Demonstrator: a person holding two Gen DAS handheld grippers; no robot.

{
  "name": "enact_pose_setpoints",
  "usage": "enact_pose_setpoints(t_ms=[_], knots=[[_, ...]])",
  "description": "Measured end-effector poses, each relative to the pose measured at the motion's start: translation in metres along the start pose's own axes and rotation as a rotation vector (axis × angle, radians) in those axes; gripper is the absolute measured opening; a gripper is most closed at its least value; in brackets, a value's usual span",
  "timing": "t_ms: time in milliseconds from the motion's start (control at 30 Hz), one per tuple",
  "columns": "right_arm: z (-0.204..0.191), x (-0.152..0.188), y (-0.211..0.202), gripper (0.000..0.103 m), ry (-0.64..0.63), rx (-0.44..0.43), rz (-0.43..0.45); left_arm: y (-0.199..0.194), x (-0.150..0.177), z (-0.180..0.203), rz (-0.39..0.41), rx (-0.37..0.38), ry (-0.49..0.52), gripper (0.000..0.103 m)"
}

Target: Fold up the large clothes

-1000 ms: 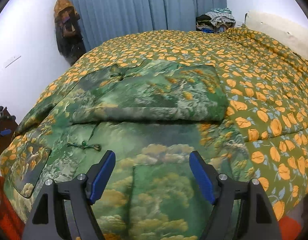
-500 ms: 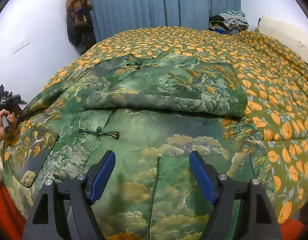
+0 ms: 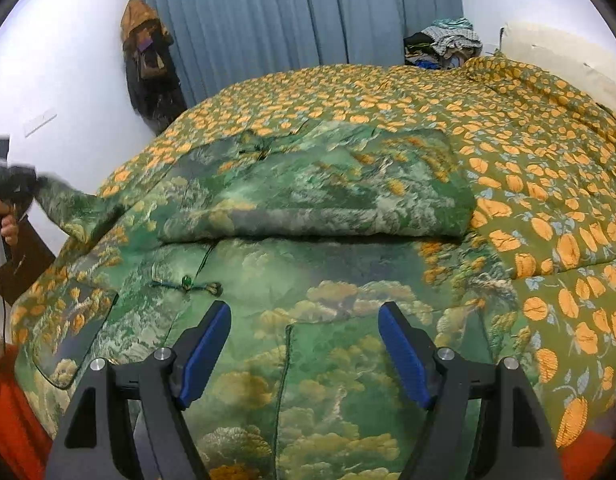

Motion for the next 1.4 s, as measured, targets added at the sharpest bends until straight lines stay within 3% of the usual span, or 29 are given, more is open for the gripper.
enact_pose_setpoints(t_ms=[167,367,567,633,667,833,900,967,1167,1200,1233,1267,1400], knots=[[0.016,-0.005,-0.005,0.078,0.034,0.013,0.019,-0.011,-0.006,0.115,0.055,0.195,0.209,0.010],[0.040,-0.009,-0.010,0.078,0.077,0.039,0.037,-0.016,0.056,0.229,0.018,0.349,0.445,0.009],[0.054,-0.006,-0.009,0.078,0.112,0.049,0.023,-0.022,0.143,0.287,-0.090,0.425,0.685,0.012],[0.055,-0.007,-0.009,0.078,0.115,0.045,0.019,-0.028,0.160,0.291,-0.125,0.426,0.722,0.025],[0.055,-0.008,-0.007,0.078,0.124,0.038,0.012,-0.032,0.165,0.288,-0.139,0.430,0.723,0.029],[0.052,-0.033,0.019,0.078,0.222,-0.060,-0.017,-0.039,0.165,0.281,-0.151,0.422,0.659,0.082],[0.051,-0.051,0.052,0.078,0.337,-0.143,-0.084,-0.047,0.155,0.270,-0.171,0.460,0.582,0.090],[0.044,-0.062,0.087,0.078,0.420,-0.204,-0.140,-0.055,0.152,0.258,-0.199,0.495,0.533,0.091],[0.002,-0.062,0.188,0.078,0.471,-0.292,-0.296,-0.064,0.145,0.215,-0.265,0.516,0.438,0.091],[-0.008,-0.057,0.202,0.074,0.457,-0.298,-0.328,-0.061,0.139,0.204,-0.278,0.506,0.406,0.091],[-0.016,-0.059,0.210,0.037,0.406,-0.291,-0.331,-0.057,0.136,0.197,-0.285,0.495,0.379,0.091],[-0.023,-0.063,0.213,0.015,0.350,-0.276,-0.327,-0.051,0.130,0.188,-0.289,0.479,0.343,0.091],[-0.038,-0.085,0.208,0.015,0.176,-0.219,-0.230,-0.016,0.107,0.159,-0.256,0.380,0.237,0.091]])
Point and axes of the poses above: each gripper's, at about its wrist camera, not at the fingertips, and y roughly the way its jaws point, z to its right, x to its underside, the point moved 3 cm from there along y, roughly the way its jaws point, and after that the axes turned 15 degrees about z, right-handed, at the moved point
